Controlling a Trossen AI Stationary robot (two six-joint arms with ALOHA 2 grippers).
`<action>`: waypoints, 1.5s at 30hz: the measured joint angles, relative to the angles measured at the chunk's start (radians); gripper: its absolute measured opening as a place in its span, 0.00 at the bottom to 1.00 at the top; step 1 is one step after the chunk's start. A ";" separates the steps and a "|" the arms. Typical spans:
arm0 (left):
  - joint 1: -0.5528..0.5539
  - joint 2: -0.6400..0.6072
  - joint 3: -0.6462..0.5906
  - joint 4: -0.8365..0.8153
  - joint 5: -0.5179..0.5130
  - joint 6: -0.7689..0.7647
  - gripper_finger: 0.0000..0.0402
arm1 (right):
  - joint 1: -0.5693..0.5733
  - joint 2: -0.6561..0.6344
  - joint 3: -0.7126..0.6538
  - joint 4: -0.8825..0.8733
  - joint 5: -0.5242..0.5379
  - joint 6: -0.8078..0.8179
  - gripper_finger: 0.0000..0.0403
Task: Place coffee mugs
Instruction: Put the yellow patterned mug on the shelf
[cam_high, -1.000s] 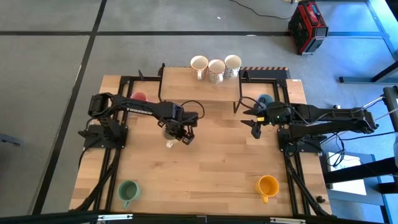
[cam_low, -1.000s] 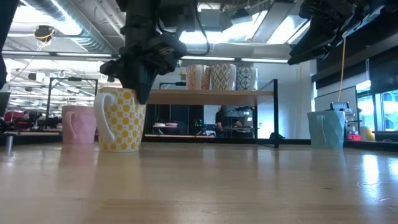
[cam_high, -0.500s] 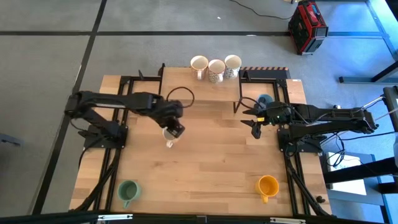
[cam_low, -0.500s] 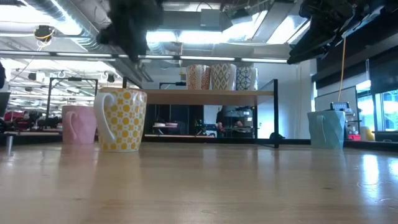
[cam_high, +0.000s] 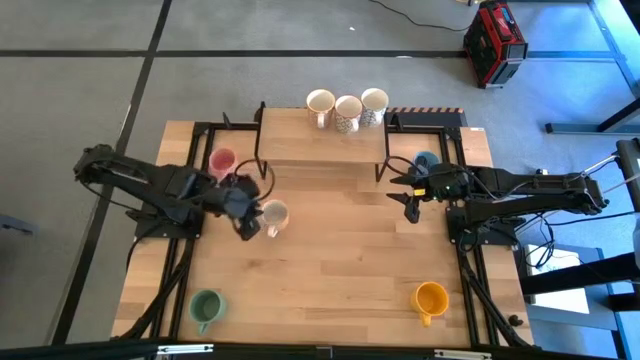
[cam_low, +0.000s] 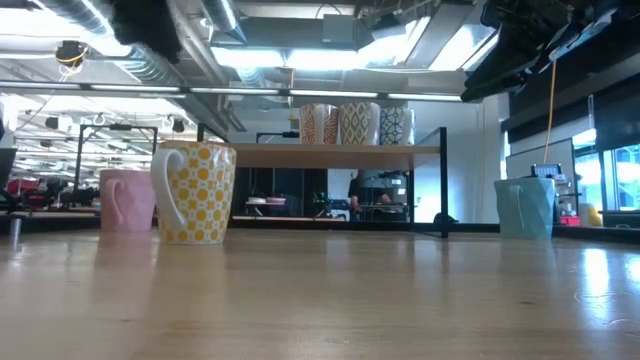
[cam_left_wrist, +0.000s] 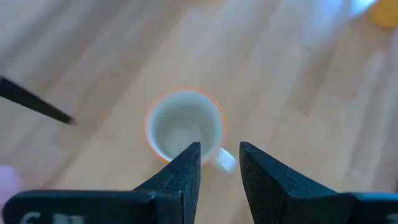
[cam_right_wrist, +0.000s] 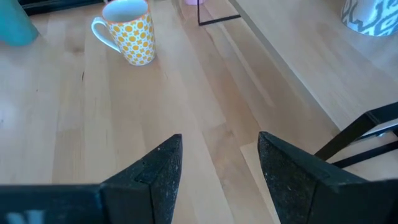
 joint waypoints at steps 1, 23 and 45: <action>-0.020 -0.028 -0.047 0.041 0.002 -0.013 0.26 | 0.000 0.000 0.000 0.000 0.001 0.000 0.49; -0.196 -0.198 -0.642 0.621 0.001 0.180 0.26 | 0.000 0.030 0.000 -0.003 0.017 0.000 0.49; -0.195 -0.198 -0.918 1.121 -0.137 0.306 0.26 | 0.000 0.106 0.000 -0.007 0.017 0.000 0.49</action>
